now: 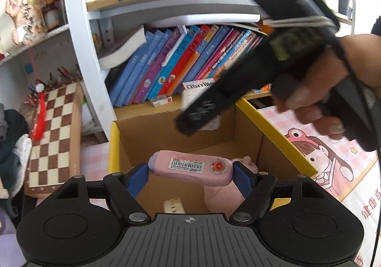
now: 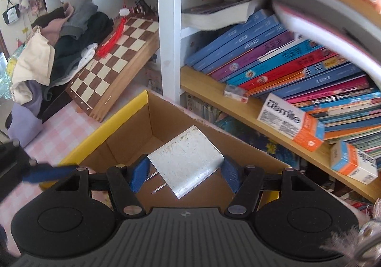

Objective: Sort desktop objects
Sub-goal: 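Carry the plug over the yellow box with the right tool while the left tool carries the pink case there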

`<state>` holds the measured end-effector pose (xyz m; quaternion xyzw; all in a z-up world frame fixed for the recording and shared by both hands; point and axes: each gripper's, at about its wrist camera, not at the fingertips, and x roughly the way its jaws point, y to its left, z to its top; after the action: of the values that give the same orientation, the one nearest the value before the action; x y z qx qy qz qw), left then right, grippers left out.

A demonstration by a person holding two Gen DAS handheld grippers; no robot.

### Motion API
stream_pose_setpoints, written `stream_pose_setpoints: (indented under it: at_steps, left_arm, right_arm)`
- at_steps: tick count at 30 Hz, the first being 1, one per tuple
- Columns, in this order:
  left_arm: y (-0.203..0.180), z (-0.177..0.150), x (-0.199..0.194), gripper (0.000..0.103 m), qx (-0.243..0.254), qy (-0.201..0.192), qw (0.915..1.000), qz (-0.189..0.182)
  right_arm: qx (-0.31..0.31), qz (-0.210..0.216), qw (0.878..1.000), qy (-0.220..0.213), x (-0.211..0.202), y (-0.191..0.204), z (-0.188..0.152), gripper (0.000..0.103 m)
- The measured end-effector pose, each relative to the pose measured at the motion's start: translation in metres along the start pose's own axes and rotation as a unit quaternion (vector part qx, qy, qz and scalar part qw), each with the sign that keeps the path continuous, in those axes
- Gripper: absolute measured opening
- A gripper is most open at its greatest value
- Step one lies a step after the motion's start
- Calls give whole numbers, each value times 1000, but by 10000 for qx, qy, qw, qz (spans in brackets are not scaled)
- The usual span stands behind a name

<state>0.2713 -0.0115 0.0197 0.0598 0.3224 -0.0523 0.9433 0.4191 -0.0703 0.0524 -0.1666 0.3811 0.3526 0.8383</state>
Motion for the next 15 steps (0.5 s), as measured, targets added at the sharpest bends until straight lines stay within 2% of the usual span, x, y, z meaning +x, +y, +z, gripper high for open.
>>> stream_pose_setpoints:
  at_steps: [10,15]
  left_arm:
    - [-4,-6,33,77,-88,400,9992,-37]
    - [-4,-12,43,77,-161,572,9982,-56]
  right_arm:
    - [13,481,9975,512,53,11,14,63]
    - [-91,527,9955,787,78,21,16,63]
